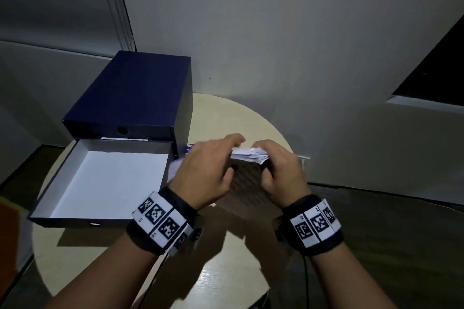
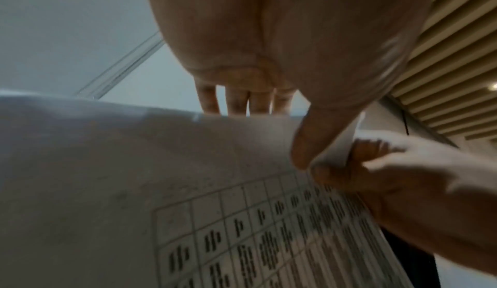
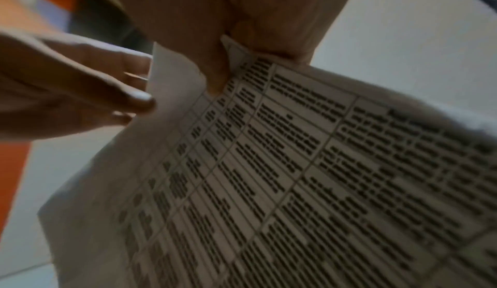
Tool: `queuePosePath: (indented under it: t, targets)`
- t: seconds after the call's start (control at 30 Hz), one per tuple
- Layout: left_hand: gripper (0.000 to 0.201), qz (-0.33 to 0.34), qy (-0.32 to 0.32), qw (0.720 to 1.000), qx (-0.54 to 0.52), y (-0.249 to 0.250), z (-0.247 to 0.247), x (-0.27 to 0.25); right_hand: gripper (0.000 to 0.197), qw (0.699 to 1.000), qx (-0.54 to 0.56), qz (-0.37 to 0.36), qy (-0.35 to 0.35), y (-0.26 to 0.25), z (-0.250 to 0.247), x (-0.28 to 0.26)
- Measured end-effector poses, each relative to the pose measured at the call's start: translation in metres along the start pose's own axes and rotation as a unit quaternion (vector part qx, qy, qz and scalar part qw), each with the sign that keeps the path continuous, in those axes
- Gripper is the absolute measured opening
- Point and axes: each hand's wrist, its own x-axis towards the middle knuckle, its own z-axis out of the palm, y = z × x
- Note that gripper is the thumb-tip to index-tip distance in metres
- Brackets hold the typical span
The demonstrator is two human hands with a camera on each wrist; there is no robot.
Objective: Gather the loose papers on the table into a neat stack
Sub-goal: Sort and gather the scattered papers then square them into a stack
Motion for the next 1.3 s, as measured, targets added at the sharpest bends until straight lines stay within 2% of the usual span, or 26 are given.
queuePosePath:
  t: [0.07, 0.13, 0.17, 0.23, 0.27, 0.33, 0.4, 0.43, 0.47, 0.5, 0.53, 0.57, 0.63, 0.7, 0.73, 0.87, 1.03, 1.17, 1.23, 1.3]
  targets:
    - [0.047, -0.03, -0.017, 0.998, -0.055, -0.004, 0.01, 0.0, 0.037, 0.997, -0.039, -0.051, -0.037, -0.008, -0.005, 0.007]
    - [0.042, -0.068, 0.003, 0.991, -0.112, -0.015, 0.018, -0.006, 0.029, 0.996, -0.074, -0.045, -0.006, -0.006, -0.01, 0.003]
    - [0.041, -0.094, 0.019, 0.985, -0.14, -0.023, 0.023, -0.01, 0.033, 0.995, -0.101, -0.014, 0.023, 0.001, -0.012, -0.005]
    - [0.038, -0.147, 0.063, 0.962, -0.221, -0.036, 0.027, -0.018, 0.062, 0.98, -0.153, 0.103, 0.08, 0.025, -0.021, -0.025]
    - [0.036, -0.168, 0.078, 0.942, -0.278, -0.038, 0.026, -0.022, 0.077, 0.969, -0.145, 0.171, 0.108, 0.036, -0.026, -0.038]
    - [0.035, -0.189, 0.091, 0.891, -0.403, -0.032, 0.015, -0.026, 0.097, 0.944, -0.018, 0.301, 0.134, 0.057, -0.037, -0.059]
    - [0.042, -0.213, 0.114, 0.838, -0.49, -0.031, 0.013, -0.03, 0.1, 0.885, 0.222, 0.392, 0.119, 0.064, -0.04, -0.071]
    - [0.042, -0.23, 0.125, 0.819, -0.511, -0.037, 0.019, -0.031, 0.091, 0.838, 0.344, 0.407, 0.114, 0.065, -0.039, -0.076]
    - [0.042, -0.248, 0.124, 0.81, -0.516, -0.044, 0.025, -0.032, 0.079, 0.789, 0.435, 0.419, 0.115, 0.066, -0.036, -0.079]
    - [0.043, -0.26, 0.12, 0.809, -0.513, -0.052, 0.031, -0.033, 0.065, 0.753, 0.49, 0.425, 0.116, 0.066, -0.034, -0.081]
    - [0.045, -0.265, 0.112, 0.814, -0.505, -0.058, 0.037, -0.034, 0.052, 0.741, 0.506, 0.427, 0.111, 0.066, -0.032, -0.082]
    - [0.048, -0.268, 0.107, 0.818, -0.498, -0.062, 0.042, -0.036, 0.04, 0.751, 0.491, 0.429, 0.108, 0.067, -0.03, -0.084]
    - [0.054, -0.244, 0.114, 0.84, -0.472, -0.063, 0.049, -0.04, 0.026, 0.789, 0.413, 0.439, 0.12, 0.072, -0.027, -0.087]
    - [0.054, -0.222, 0.116, 0.86, -0.444, -0.064, 0.062, -0.048, 0.02, 0.814, 0.34, 0.453, 0.132, 0.076, -0.022, -0.094]
    - [0.052, -0.23, 0.111, 0.864, -0.433, -0.066, 0.073, -0.054, 0.022, 0.816, 0.319, 0.465, 0.126, 0.077, -0.016, -0.1]
    - [0.036, -0.336, 0.067, 0.834, -0.433, -0.057, 0.104, -0.074, 0.036, 0.814, 0.295, 0.493, 0.082, 0.078, 0.017, -0.127]
    - [0.034, -0.382, 0.087, 0.785, -0.48, -0.057, 0.111, -0.082, 0.03, 0.807, 0.298, 0.495, 0.123, 0.078, 0.017, -0.135]
    - [0.035, -0.363, 0.072, 0.788, -0.492, -0.069, 0.112, -0.091, 0.037, 0.808, 0.321, 0.479, 0.122, 0.079, 0.007, -0.141]
    - [0.03, -0.328, 0.09, 0.789, -0.511, -0.069, 0.107, -0.088, 0.036, 0.807, 0.342, 0.46, 0.142, 0.078, 0.003, -0.137]
    - [0.036, -0.3, 0.114, 0.788, -0.526, -0.065, 0.1, -0.081, 0.03, 0.804, 0.347, 0.45, 0.176, 0.073, 0.0, -0.129]
